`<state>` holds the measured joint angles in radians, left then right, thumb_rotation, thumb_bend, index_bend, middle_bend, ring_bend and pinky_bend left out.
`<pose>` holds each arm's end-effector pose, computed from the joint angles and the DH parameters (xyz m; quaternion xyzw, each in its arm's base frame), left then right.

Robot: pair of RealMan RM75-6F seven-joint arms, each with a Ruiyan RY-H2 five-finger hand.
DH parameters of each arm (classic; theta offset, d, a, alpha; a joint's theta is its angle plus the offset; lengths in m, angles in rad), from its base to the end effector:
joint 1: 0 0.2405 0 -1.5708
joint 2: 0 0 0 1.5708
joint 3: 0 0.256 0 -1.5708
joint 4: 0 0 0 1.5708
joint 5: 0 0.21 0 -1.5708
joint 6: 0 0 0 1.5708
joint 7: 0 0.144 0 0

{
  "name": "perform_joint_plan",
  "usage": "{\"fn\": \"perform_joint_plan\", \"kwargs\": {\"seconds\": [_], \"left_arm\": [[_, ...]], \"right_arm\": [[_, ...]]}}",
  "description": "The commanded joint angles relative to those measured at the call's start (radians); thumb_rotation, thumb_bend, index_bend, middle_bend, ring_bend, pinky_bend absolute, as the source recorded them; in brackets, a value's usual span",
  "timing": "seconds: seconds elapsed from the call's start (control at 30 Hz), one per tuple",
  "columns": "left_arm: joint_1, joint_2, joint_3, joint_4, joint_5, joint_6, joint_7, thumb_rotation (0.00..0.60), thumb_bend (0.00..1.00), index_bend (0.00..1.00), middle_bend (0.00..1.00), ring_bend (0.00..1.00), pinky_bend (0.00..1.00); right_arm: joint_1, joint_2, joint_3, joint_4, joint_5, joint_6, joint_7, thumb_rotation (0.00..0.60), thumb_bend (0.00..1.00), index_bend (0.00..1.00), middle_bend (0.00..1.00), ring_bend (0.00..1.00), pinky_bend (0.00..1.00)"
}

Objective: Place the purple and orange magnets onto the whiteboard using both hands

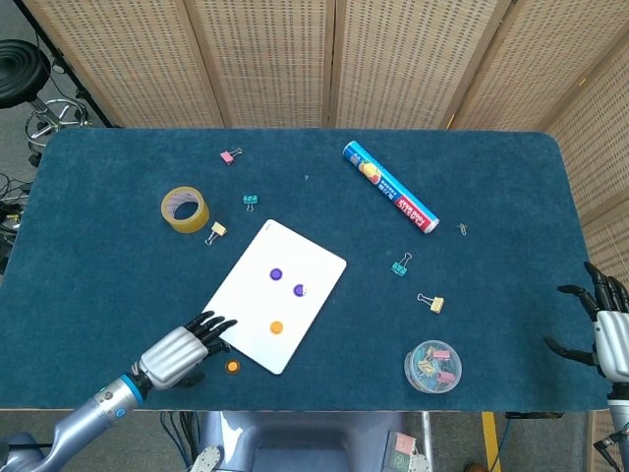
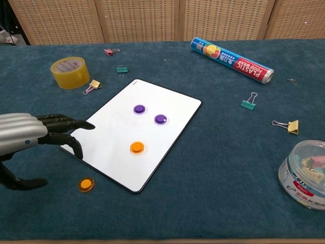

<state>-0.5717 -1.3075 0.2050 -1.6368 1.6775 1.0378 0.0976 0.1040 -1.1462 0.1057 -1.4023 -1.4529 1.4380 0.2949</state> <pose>-0.2136 0.2128 0.0083 -0.8543 -0.3278 -0.3076 0.2610 -0.3495 -0.2019 0.1802 0.5453 -0.4211 0.4290 0.5842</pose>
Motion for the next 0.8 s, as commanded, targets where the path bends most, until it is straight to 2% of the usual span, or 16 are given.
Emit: {"fn": "perform_joint_plan", "kwargs": {"seconds": [0.03, 0.37, 0.8], "left_arm": [[0.005, -0.013, -0.005, 0.001, -0.008, -0.010, 0.016, 0.600, 0.31, 0.32, 0.00, 0.00, 0.00], [0.009, -0.085, -0.033, 0.025, -0.050, -0.055, 0.075, 0.600, 0.33, 0.34, 0.00, 0.00, 0.00], [0.019, -0.124, -0.048, 0.036, -0.086, -0.077, 0.102, 0.600, 0.34, 0.36, 0.00, 0.00, 0.00]], "right_arm": [[0.000, 0.000, 0.000, 0.000, 0.000, -0.001, 0.001, 0.600, 0.00, 0.27, 0.00, 0.00, 0.00], [0.000, -0.001, 0.000, 0.002, 0.001, -0.003, 0.001, 0.600, 0.00, 0.27, 0.00, 0.00, 0.00], [0.000, 0.000, 0.000, 0.003, 0.003, -0.005, 0.003, 0.600, 0.00, 0.27, 0.00, 0.00, 0.00]]}}
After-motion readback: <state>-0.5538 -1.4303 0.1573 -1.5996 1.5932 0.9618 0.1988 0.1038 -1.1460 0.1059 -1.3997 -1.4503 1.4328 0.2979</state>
